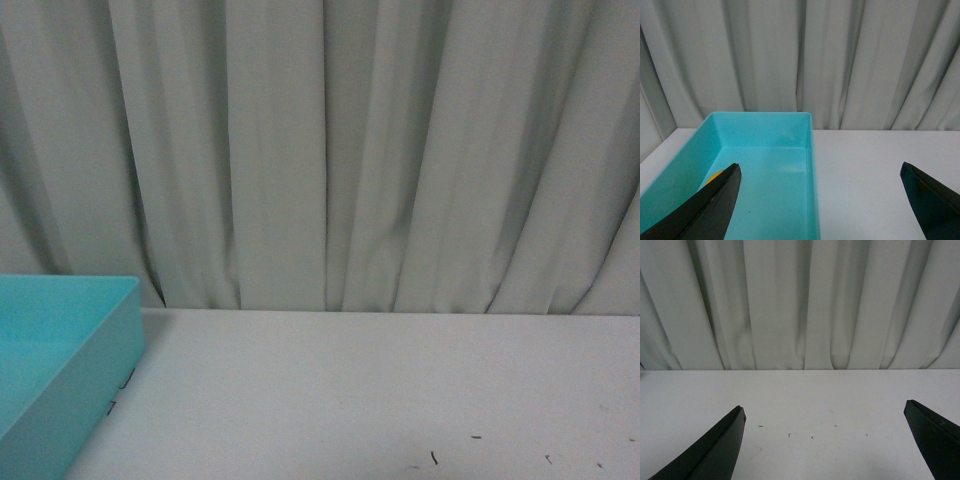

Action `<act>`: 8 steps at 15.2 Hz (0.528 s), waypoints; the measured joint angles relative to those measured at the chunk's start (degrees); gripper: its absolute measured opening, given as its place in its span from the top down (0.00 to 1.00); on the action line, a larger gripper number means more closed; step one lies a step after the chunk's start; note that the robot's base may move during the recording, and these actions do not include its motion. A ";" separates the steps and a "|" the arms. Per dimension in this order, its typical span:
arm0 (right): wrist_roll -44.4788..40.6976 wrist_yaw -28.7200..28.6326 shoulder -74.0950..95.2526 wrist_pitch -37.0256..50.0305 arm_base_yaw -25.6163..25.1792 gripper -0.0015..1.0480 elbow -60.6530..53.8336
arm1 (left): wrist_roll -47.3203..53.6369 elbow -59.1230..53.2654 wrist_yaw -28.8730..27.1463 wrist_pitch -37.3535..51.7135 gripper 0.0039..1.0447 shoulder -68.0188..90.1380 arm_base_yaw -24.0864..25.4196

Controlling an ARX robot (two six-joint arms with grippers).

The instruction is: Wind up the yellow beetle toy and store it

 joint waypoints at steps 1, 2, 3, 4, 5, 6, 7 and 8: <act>0.00 0.00 0.00 -0.02 0.00 0.06 0.00 | 0.00 0.00 0.00 -0.02 0.06 0.00 0.00; 0.00 0.00 0.00 0.00 0.00 0.06 0.00 | 0.00 0.00 0.00 -0.02 0.06 0.00 0.00; 0.00 -0.02 0.00 0.00 0.00 0.06 0.00 | 0.00 0.00 0.00 -0.07 0.06 0.00 0.00; 0.00 0.02 0.00 -0.02 0.00 0.06 0.00 | 0.00 0.00 0.02 0.00 0.06 0.00 0.00; 0.00 0.00 0.00 -0.02 0.00 0.06 0.00 | 0.00 0.00 0.00 -0.02 0.06 0.00 0.00; 0.00 0.00 0.00 -0.02 0.00 0.06 0.00 | 0.00 0.00 0.00 -0.02 0.06 0.00 0.00; 0.00 0.00 -0.04 0.26 0.00 0.06 0.00 | 0.00 0.00 0.00 0.13 0.06 0.00 0.00; 0.00 0.00 -0.02 -0.11 0.00 0.06 0.00 | 0.00 0.00 0.02 0.00 0.06 0.00 0.00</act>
